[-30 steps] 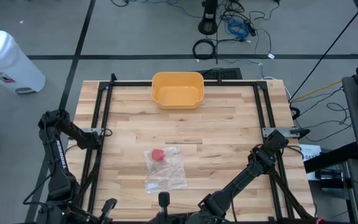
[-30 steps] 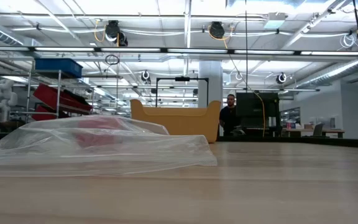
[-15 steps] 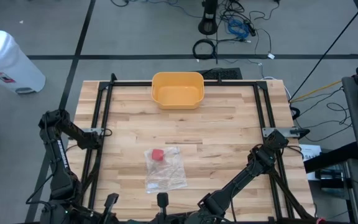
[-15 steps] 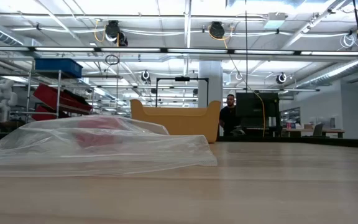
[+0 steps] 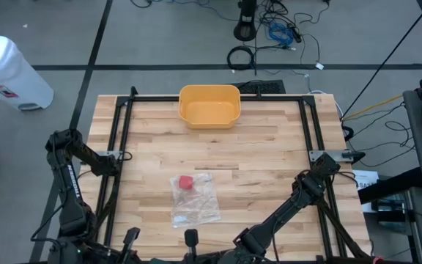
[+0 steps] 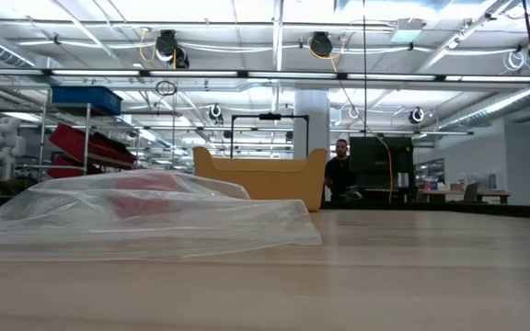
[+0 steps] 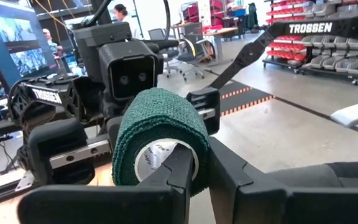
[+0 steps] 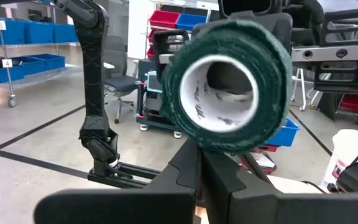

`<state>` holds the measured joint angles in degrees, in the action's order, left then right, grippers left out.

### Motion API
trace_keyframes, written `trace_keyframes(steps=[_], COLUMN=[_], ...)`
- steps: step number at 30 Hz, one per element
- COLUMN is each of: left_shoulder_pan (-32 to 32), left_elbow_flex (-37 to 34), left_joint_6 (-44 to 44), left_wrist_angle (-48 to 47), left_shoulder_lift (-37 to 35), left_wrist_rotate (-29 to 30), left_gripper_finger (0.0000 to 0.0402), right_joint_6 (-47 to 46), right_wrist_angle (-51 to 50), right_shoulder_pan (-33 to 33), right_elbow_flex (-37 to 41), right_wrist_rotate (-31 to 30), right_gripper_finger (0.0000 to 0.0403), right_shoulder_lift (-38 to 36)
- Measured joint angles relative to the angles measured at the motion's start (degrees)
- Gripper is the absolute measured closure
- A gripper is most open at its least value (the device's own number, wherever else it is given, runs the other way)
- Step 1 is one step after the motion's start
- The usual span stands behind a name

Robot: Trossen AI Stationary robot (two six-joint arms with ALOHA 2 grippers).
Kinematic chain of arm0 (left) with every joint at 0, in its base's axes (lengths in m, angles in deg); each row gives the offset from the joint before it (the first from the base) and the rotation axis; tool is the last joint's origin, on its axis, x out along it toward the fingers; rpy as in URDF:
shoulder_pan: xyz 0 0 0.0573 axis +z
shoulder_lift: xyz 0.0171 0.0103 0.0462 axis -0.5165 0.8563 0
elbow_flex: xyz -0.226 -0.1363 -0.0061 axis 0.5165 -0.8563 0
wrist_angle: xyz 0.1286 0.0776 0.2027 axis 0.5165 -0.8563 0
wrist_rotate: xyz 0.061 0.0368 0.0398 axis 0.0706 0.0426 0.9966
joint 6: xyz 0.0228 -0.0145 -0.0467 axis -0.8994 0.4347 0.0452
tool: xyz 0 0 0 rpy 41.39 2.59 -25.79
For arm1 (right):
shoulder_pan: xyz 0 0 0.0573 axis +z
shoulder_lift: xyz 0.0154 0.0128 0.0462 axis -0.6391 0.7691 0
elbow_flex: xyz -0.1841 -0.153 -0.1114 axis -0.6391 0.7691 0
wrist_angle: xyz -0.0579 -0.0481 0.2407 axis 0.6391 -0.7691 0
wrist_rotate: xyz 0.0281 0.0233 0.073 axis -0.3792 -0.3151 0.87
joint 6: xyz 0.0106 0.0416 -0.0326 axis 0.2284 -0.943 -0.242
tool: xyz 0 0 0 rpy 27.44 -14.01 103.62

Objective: Roll bandage
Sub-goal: Roll the green bandage

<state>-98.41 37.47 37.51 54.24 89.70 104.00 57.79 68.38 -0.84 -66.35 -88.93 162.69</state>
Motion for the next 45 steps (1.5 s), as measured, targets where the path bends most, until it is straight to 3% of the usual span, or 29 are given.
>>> trace_keyframes(steps=[19, 22, 28, 30, 38, 45], left_shoulder_pan=[-0.35, -0.84, -1.18, -1.18, -1.18, -1.18], left_elbow_flex=[0.00, 0.00, 0.00, 0.00, 0.00, 0.02], left_joint_6=[0.11, 0.13, 0.11, 0.11, 0.25, 1.49], left_wrist_angle=[-1.29, -1.21, -1.20, -1.20, -1.04, -1.20], left_shoulder_lift=[-0.02, -0.02, -0.02, -0.02, -0.02, -0.02], left_wrist_rotate=[0.20, 0.17, 0.15, 0.13, -0.50, -0.50], left_gripper_finger=[0.0363, 0.0363, 0.0363, 0.0363, 0.0363, 0.0363], right_joint_6=[2.25, 4.97, 16.07, 18.80, 19.34, 15.86], right_wrist_angle=[-0.65, -0.74, 3.02, 3.29, 2.32, 2.29], right_shoulder_pan=[2.91, 4.63, 7.38, 6.97, 2.09, 0.07], right_elbow_flex=[0.00, 0.00, 0.00, 0.00, 0.01, 0.00], right_wrist_rotate=[-1.85, -8.86, -30.68, -33.78, -32.29, -18.02], right_gripper_finger=[0.0399, 0.0399, 0.0399, 0.0399, 0.0399, 0.0399], right_shoulder_lift=[-0.14, -0.52, -0.79, -0.89, -0.90, -0.90])
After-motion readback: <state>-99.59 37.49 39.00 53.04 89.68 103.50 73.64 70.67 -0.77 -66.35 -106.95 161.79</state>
